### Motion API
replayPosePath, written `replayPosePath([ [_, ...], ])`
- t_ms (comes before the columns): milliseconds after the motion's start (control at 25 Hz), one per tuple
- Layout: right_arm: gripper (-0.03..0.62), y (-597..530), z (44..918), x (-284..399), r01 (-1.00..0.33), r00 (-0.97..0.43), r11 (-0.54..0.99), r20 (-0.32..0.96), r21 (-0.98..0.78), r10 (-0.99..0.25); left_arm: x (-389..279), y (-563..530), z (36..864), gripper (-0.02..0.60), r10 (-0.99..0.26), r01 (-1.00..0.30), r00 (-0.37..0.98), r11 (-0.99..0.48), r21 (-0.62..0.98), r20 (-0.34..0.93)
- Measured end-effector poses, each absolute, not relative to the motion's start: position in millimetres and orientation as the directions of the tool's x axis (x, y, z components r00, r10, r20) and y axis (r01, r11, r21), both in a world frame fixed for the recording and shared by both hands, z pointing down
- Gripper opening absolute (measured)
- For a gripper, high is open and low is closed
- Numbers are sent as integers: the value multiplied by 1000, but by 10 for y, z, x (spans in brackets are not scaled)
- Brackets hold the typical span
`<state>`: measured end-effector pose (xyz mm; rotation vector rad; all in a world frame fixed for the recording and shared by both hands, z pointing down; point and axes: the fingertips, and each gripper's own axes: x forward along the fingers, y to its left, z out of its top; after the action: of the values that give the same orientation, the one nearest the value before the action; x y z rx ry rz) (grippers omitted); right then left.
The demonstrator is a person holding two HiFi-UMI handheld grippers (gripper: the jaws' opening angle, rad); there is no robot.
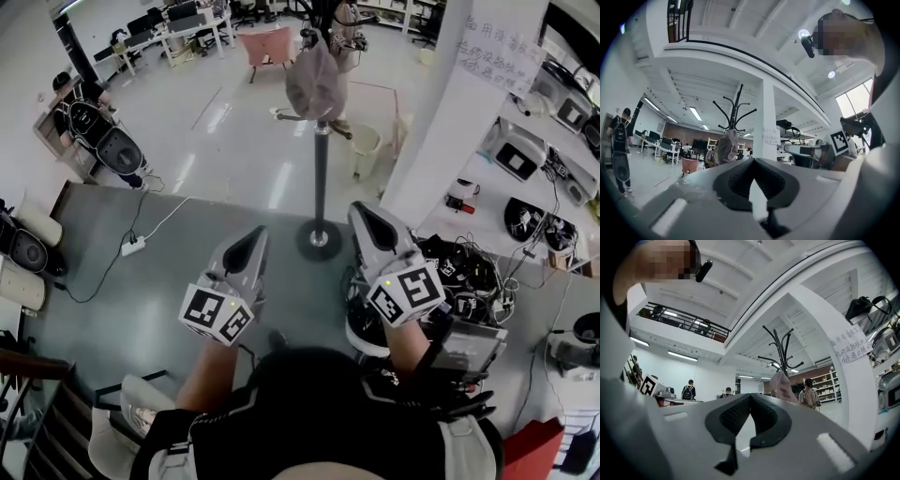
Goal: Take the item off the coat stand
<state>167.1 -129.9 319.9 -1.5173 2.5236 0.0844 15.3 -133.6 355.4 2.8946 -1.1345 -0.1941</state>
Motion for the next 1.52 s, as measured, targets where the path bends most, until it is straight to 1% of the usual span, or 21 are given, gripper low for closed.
replayPosePath([
  [800, 9, -2026, 3161, 1012, -912, -399, 409, -165, -33, -902, -441, -2140, 3576, 15, -638, -628, 759, -770, 113, -128],
  [1160, 9, -2221, 3187, 708, -924, -373, 382, -157, -31, -914, -708, -2342, 3578, 15, -609, -598, 780, -793, 118, -144],
  [1520, 11, -2364, 3273, 583, -931, -358, 364, -131, -28, -925, -797, -2455, 3656, 17, -593, -573, 791, -804, 161, -147],
])
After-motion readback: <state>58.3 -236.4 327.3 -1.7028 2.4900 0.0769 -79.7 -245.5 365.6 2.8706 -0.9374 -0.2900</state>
